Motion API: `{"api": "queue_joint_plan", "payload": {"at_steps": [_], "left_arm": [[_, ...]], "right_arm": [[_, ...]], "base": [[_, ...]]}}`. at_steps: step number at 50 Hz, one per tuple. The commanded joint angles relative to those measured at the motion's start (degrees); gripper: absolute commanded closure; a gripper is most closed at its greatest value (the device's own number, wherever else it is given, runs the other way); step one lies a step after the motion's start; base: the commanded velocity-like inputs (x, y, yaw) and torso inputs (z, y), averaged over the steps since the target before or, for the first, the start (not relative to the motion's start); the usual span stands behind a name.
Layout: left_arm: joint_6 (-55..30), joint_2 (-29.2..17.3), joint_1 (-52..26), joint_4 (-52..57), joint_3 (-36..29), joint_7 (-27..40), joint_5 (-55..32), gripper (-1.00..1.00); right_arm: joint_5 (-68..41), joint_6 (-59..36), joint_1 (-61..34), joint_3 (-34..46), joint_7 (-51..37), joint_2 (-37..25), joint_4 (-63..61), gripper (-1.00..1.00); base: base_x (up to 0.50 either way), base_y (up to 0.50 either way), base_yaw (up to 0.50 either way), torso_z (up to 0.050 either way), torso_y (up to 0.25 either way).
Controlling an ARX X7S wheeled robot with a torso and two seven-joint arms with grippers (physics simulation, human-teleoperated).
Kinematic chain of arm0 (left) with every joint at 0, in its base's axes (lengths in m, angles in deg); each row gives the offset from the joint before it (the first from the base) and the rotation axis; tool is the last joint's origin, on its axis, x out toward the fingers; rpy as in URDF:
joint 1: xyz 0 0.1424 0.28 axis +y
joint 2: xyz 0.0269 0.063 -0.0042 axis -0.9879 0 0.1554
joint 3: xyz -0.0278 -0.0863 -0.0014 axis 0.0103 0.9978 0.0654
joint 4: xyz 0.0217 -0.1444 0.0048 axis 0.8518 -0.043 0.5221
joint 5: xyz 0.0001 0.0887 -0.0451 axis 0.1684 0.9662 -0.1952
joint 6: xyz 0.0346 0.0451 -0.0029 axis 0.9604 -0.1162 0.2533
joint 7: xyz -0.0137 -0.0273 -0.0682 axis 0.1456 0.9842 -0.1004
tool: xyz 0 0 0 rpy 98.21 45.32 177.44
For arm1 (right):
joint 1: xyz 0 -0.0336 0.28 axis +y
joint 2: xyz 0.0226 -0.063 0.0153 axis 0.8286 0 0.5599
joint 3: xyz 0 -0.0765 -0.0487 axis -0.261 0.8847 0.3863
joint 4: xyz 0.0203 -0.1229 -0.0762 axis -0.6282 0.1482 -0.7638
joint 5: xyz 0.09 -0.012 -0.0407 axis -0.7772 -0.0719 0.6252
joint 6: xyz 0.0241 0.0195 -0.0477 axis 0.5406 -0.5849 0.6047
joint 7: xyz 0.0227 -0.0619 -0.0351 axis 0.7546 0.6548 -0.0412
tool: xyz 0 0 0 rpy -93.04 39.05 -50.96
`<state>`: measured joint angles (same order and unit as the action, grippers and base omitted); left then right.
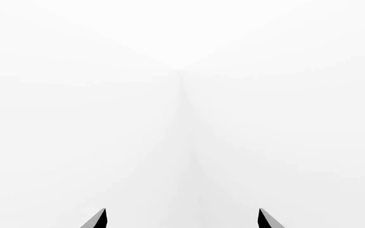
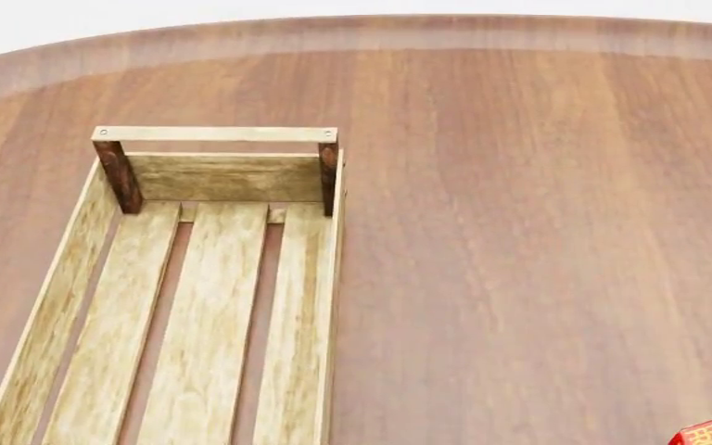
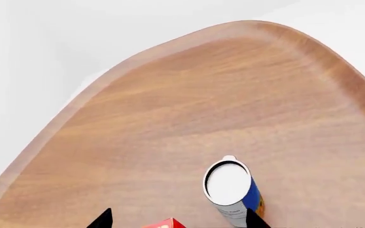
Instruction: Pick up the cream cheese and put it in the tray.
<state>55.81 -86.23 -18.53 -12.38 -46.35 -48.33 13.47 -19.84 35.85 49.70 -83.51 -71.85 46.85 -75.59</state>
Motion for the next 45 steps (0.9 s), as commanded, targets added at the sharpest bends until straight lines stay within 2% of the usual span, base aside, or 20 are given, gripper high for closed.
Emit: {"api": "queue_joint_plan", "payload": {"at_steps": [1,33,45], "left_arm": [[0.1,0.0,0.2,0.0,0.0,0.1,0.0,-1.0],[0.4,0.0,0.2,0.0,1.8,0.0,-2.8,-1.0],[1.1,0.0,0.5,0.0,2.2,0.2,-2.9,-1.0]], "right_arm": [[1.5,0.3,2.3,-0.1,0.6,1.4,-1.7,-1.0],[-2.4,-0.3,3.8,1.3,1.4,5.4,4.7,-1.0],[-5.7,-4.0,2.5,1.9,-1.6,5.5,6.7,-1.0]], "base": [[0.0,0.0,0.0,0.0,0.0],[0.0,0.0,0.0,0.0,0.0],[0.0,0.0,0.0,0.0,0.0]]}}
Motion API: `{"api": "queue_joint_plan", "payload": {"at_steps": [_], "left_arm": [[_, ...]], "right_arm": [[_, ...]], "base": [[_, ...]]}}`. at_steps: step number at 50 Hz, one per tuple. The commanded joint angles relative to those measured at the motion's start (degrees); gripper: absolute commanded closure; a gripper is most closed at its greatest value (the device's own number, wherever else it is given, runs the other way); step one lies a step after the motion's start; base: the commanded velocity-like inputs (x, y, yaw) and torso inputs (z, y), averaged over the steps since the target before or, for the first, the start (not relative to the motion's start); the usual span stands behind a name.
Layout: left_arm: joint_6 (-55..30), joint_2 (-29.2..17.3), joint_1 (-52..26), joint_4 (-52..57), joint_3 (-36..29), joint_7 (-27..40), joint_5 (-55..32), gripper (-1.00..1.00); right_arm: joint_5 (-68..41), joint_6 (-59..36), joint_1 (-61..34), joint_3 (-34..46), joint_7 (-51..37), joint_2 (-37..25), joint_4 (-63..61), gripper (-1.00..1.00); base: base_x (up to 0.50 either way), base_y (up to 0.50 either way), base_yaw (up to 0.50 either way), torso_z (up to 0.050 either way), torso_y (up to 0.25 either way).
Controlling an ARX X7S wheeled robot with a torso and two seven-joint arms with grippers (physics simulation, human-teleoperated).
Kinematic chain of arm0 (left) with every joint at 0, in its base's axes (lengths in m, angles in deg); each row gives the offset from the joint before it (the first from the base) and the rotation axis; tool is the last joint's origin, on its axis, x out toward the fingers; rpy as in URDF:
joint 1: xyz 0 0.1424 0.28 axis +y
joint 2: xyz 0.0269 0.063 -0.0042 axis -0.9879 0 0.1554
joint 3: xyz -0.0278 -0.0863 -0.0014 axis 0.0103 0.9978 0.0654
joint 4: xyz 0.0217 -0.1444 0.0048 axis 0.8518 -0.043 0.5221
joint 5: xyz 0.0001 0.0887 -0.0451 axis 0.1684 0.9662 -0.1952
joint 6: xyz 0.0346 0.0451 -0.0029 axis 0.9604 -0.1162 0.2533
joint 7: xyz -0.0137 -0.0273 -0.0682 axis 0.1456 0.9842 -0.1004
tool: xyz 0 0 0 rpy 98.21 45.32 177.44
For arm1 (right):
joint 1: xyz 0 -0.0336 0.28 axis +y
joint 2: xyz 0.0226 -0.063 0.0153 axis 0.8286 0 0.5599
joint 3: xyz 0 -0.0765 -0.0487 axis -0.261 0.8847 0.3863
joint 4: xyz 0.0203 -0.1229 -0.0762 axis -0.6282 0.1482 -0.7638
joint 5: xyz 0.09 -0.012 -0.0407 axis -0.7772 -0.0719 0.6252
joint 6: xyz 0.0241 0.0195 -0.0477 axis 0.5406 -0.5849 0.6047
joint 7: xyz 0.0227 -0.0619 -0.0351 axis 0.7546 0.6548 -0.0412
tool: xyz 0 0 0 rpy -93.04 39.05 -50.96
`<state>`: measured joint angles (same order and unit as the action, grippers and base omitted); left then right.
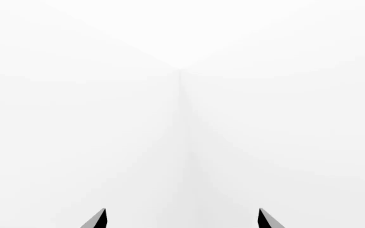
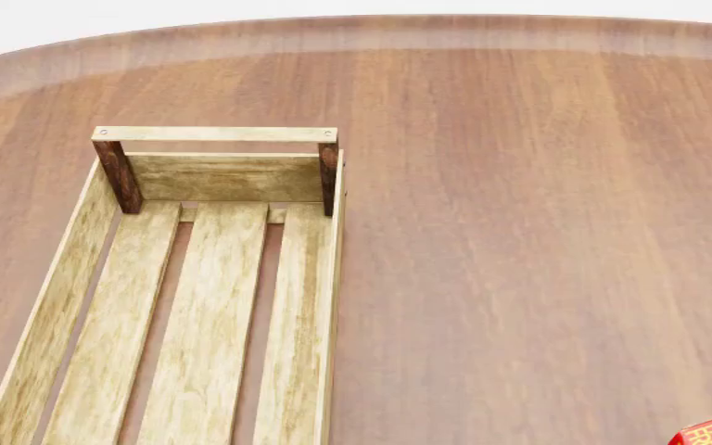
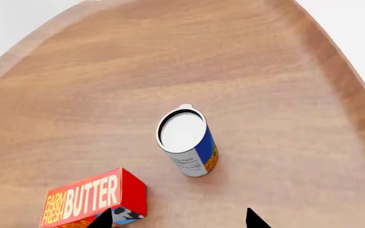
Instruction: Pick up the cream cheese and put it in the tray.
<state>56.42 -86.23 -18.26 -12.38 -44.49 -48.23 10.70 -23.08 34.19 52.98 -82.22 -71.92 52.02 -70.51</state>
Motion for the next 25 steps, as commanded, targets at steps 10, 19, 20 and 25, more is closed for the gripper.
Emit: {"api": "queue_joint_plan", "payload": {"at_steps": [10,19,20,25], "left_arm": [[0.8,0.0,0.5,0.0,0.1,0.5,0.0,-1.0],[0.9,0.0,0.6,0.0,0.3,0.5,-0.2,-1.0],[0.8,0.0,0.5,0.0,0.2,0.4,-0.2,-1.0],[0.5,0.0,0.3,0.0,-0.1,0.4,0.0,-1.0]], "right_arm": [[-3.6,-4.0,-1.4,0.5,-1.8,0.8,2.5,-1.0],[-5.9,-5.7,-2.5,1.5,-1.0,1.1,4.1,-1.0],[-5.9,-5.8,-2.8,1.7,-1.0,1.3,4.7,-1.0],[-7.0,-7.0,-3.0,0.9,-2.8,1.2,5.0,-1.0]], "base": [[0.0,0.0,0.0,0.0,0.0],[0.0,0.0,0.0,0.0,0.0],[0.0,0.0,0.0,0.0,0.0],[0.0,0.0,0.0,0.0,0.0]]}}
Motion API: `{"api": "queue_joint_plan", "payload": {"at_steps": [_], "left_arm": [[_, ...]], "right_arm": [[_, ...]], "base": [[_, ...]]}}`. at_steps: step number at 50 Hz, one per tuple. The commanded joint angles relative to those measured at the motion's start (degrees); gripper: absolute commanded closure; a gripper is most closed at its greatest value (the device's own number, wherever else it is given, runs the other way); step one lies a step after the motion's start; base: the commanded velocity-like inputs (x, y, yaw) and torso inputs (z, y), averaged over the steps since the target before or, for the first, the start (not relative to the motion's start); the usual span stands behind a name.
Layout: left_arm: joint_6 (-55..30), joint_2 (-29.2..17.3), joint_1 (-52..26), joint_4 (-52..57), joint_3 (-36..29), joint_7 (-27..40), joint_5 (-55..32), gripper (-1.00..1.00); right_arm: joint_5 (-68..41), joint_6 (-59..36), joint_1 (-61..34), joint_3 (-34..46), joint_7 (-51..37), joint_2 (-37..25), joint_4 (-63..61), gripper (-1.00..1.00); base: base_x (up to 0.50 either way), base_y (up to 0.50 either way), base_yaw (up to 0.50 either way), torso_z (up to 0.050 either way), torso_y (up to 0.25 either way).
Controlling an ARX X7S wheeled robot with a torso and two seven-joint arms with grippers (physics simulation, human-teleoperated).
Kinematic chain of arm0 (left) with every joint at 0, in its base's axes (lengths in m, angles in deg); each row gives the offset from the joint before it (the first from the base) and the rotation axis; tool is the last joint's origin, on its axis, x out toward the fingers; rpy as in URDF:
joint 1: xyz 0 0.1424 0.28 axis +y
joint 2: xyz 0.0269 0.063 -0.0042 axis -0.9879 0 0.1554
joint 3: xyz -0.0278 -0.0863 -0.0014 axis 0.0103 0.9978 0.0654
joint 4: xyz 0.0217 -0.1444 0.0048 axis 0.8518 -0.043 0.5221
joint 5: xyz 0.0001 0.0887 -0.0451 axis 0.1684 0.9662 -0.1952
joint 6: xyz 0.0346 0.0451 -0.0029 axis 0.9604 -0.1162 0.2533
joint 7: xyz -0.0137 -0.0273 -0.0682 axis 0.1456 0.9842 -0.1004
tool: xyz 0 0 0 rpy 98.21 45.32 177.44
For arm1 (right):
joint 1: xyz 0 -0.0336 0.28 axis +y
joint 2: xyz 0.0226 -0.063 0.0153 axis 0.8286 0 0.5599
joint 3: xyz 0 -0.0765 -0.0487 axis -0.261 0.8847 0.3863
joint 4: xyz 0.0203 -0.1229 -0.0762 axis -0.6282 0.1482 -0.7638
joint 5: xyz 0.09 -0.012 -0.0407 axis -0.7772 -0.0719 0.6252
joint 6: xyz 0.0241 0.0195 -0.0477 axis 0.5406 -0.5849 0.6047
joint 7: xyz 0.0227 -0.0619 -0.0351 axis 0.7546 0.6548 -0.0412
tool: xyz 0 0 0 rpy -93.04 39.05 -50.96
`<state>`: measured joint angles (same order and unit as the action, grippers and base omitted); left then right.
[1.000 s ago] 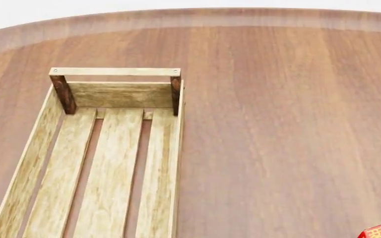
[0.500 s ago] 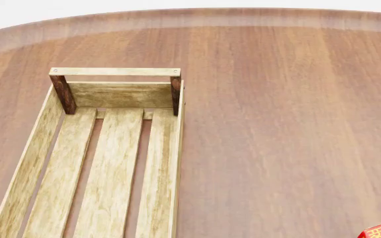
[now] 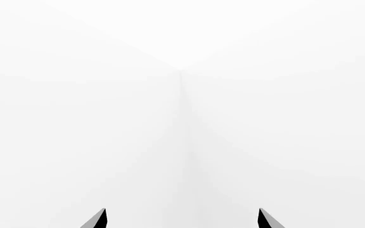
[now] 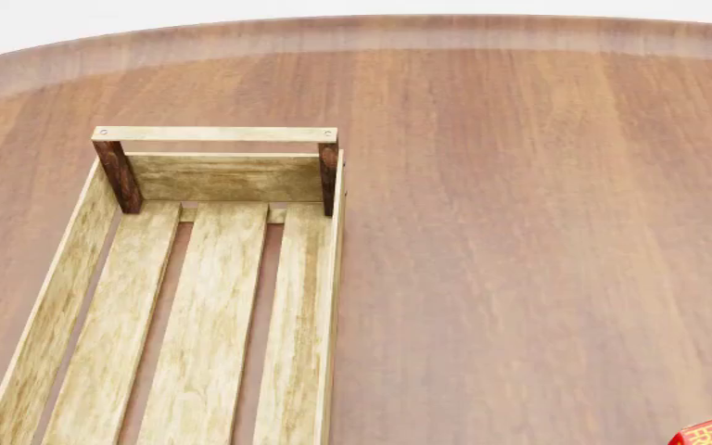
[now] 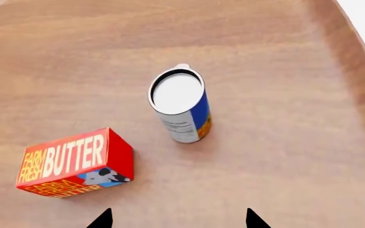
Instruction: Pick up the cream cheese and put it in the tray.
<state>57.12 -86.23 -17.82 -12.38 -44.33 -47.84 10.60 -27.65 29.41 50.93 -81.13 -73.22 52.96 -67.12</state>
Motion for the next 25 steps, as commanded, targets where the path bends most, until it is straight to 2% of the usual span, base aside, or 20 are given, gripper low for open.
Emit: {"api": "queue_joint_plan", "payload": {"at_steps": [1,25], "left_arm": [[-0.3,0.0,-0.2,0.0,-0.4,0.0,0.2,-1.0],[0.0,0.0,-0.2,0.0,0.0,-0.1,0.0,-1.0]], "right_arm": [[-2.5,-2.4,-1.0,-0.2,-1.3,0.4,1.6,-1.0],[-5.9,-6.6,-2.3,-0.5,-1.0,2.3,4.4,-1.0]], "base": [[0.0,0.0,0.0,0.0,0.0],[0.0,0.0,0.0,0.0,0.0]]}}
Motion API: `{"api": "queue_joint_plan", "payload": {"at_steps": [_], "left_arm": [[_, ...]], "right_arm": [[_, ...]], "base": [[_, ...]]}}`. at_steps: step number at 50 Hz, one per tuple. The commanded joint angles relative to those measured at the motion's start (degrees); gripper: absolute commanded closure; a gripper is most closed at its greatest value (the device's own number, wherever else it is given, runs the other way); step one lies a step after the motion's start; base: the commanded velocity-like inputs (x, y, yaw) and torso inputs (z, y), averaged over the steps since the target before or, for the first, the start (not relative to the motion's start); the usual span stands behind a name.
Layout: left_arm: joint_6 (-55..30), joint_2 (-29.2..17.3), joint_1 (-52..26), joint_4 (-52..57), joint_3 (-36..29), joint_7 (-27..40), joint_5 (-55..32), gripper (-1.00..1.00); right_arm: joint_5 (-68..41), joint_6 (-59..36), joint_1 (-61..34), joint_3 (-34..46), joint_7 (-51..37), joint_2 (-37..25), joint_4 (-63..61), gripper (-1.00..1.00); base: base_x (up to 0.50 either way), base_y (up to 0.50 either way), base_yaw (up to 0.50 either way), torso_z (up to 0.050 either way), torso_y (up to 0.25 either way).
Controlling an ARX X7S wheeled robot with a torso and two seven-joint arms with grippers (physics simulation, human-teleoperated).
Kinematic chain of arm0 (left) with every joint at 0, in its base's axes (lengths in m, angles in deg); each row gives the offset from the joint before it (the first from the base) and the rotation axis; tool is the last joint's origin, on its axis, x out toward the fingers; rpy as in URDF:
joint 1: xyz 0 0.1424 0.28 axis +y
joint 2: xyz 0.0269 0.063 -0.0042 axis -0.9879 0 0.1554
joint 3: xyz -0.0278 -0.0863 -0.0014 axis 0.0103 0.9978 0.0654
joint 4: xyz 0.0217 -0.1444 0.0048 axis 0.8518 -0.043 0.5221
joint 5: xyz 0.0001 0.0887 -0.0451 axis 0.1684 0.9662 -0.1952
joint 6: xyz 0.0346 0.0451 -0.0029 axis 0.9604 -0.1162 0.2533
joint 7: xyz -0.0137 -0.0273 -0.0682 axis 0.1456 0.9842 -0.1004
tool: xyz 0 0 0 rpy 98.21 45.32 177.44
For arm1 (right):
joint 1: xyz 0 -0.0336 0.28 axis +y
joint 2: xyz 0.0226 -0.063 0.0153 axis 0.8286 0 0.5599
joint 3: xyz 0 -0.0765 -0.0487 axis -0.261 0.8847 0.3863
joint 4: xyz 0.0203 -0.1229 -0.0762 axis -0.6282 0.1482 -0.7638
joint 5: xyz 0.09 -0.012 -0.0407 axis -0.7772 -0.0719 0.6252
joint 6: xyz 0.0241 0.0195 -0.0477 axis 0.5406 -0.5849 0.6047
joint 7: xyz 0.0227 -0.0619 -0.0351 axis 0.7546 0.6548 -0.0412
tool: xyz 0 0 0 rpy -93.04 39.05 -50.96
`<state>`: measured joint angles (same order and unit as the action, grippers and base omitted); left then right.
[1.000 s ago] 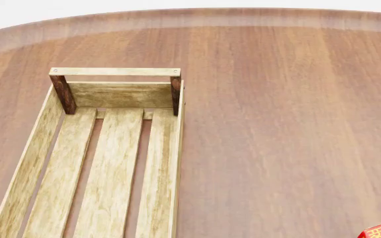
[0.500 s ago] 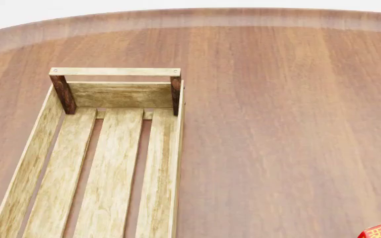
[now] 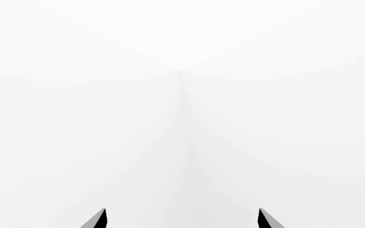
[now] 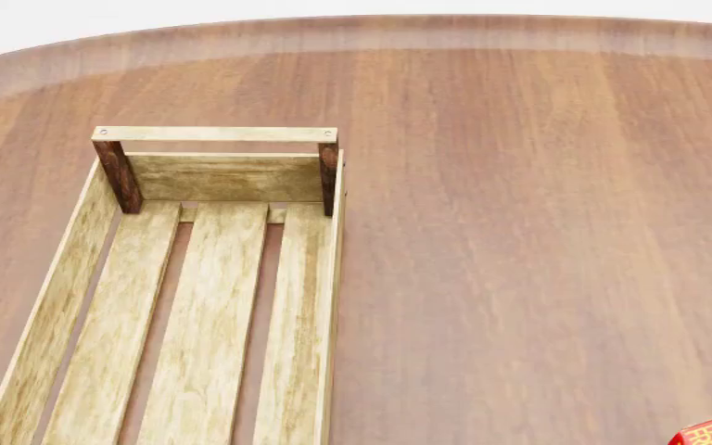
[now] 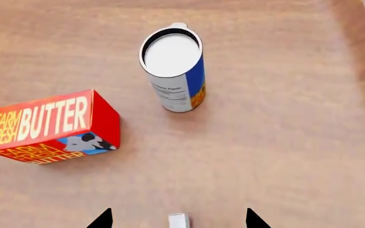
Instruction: Pick up the cream cheese and put it in the tray.
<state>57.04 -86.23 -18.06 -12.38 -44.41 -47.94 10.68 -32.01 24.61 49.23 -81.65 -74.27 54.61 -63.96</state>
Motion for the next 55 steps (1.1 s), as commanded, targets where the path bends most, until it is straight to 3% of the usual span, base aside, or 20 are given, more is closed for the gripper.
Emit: {"api": "queue_joint_plan", "payload": {"at_steps": [1,20,55], "left_arm": [[0.1,0.0,0.0,0.0,0.1,0.0,0.0,-1.0],[0.3,0.0,0.2,0.0,0.9,-0.1,-1.4,-1.0],[0.2,0.0,0.0,0.0,0.8,-0.1,-1.0,-1.0]], "right_arm": [[-1.5,-1.9,-0.6,0.0,0.1,0.6,1.1,-1.0],[0.5,-2.1,0.4,1.5,1.3,2.8,2.1,-1.0],[-0.4,-1.4,-3.7,5.1,6.8,2.4,15.0,-1.0]], "base": [[0.0,0.0,0.0,0.0,0.0],[0.0,0.0,0.0,0.0,0.0],[0.0,0.0,0.0,0.0,0.0]]}}
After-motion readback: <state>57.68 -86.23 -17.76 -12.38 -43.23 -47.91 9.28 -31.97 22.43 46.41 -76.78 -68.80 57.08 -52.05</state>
